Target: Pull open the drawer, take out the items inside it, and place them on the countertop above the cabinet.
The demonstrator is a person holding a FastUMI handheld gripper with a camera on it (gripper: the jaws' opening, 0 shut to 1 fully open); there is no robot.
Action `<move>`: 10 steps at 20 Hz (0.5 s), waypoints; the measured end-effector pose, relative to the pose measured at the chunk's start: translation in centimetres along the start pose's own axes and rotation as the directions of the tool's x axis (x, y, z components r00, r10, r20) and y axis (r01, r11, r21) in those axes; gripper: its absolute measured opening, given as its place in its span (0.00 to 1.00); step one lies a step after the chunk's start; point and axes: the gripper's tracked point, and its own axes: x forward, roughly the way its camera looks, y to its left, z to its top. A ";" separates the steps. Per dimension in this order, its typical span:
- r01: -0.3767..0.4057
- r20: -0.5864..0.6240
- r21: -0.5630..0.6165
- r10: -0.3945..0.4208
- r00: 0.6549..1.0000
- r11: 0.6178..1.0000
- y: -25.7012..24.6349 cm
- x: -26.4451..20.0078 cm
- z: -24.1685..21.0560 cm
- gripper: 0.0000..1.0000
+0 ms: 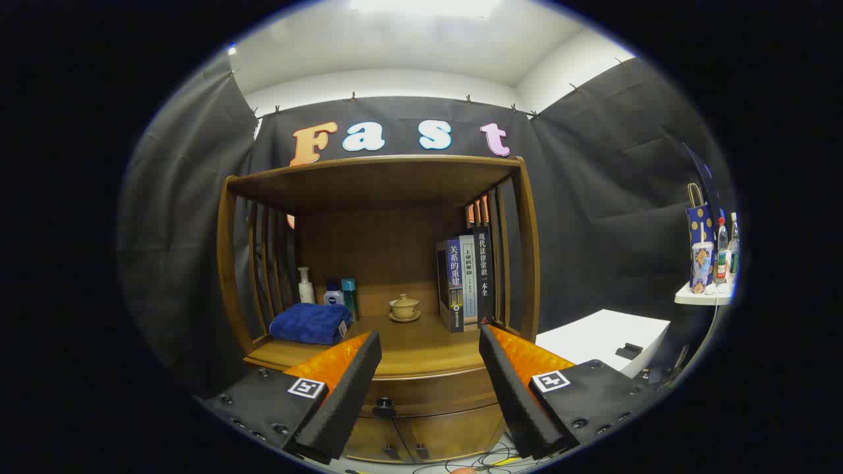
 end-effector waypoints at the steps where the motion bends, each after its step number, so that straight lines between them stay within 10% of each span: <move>1: 0.001 0.000 -0.001 -0.001 1.000 1.000 -0.1 0.0 0.0 0.99; 10: 0.016 0.002 -0.025 -0.016 1.000 1.000 -0.4 -0.2 0.5 0.99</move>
